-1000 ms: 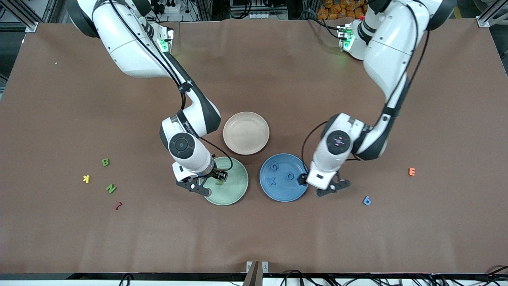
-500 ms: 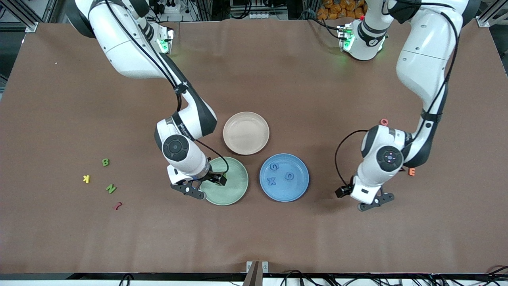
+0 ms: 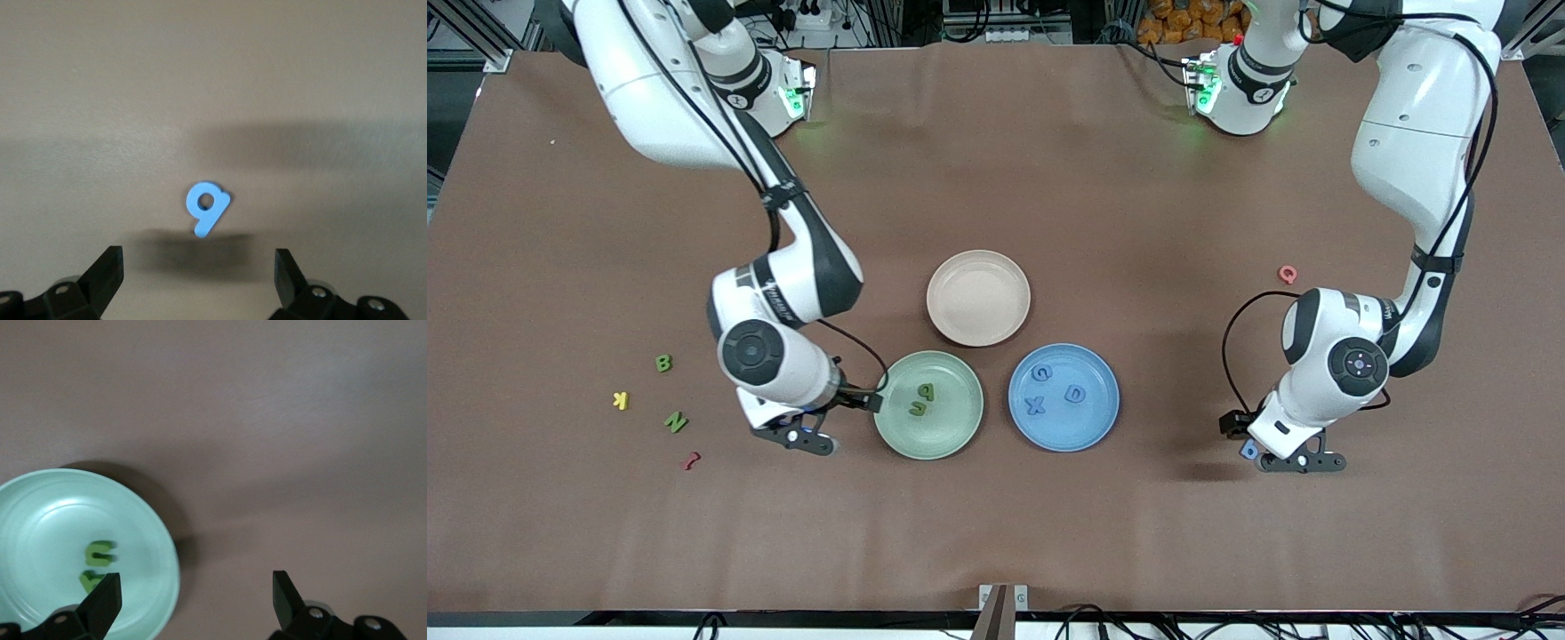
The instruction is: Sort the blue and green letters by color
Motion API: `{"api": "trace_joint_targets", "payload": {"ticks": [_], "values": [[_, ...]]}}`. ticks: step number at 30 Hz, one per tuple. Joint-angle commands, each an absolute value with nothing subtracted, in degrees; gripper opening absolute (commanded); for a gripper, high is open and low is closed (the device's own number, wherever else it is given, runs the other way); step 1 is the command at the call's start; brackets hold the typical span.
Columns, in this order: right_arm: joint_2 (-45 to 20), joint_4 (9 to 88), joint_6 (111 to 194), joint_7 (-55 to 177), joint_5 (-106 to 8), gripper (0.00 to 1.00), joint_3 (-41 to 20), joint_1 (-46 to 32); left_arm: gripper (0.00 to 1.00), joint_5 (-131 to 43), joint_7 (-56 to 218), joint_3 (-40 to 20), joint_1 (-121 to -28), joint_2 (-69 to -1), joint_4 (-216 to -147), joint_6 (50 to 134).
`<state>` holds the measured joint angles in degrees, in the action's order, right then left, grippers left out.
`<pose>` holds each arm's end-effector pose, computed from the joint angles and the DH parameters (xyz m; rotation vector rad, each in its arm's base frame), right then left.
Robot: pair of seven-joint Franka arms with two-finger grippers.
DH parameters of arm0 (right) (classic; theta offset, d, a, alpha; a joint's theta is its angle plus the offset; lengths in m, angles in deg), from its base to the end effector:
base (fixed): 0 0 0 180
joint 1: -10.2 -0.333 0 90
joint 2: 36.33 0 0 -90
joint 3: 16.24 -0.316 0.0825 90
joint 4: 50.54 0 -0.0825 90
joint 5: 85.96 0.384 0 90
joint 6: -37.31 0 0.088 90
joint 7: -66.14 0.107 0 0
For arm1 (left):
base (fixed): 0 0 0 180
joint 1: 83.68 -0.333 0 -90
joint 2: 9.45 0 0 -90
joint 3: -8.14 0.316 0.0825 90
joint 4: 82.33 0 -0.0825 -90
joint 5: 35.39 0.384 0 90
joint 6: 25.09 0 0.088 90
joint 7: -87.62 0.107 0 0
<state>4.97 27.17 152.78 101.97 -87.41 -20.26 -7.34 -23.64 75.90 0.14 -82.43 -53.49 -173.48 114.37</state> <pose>0.6811 0.2560 0.2905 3.1073 -0.3960 -0.1008 0.6977 -0.0991 0.1925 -3.1086 0.1002 -0.1432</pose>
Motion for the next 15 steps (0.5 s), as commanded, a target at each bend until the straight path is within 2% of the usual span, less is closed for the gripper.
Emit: {"api": "trace_joint_targets", "payload": {"ticks": [1,8,15], "values": [[0.15,30.40,149.72,94.46,-88.42,1.00,-20.90,-3.70,1.00,-22.82,80.33,-0.21,-82.37,-55.06,-173.39,114.13],[-3.72,35.33,149.72,79.69,-88.95,1.00,-20.90,1.66,1.00,-22.82,80.85,0.14,-82.45,-55.24,-173.21,114.13],[-3.99,36.65,149.90,70.55,-91.40,1.00,-20.90,4.92,1.00,-22.82,81.03,1.19,-82.72,-56.55,-170.58,114.13]]}}
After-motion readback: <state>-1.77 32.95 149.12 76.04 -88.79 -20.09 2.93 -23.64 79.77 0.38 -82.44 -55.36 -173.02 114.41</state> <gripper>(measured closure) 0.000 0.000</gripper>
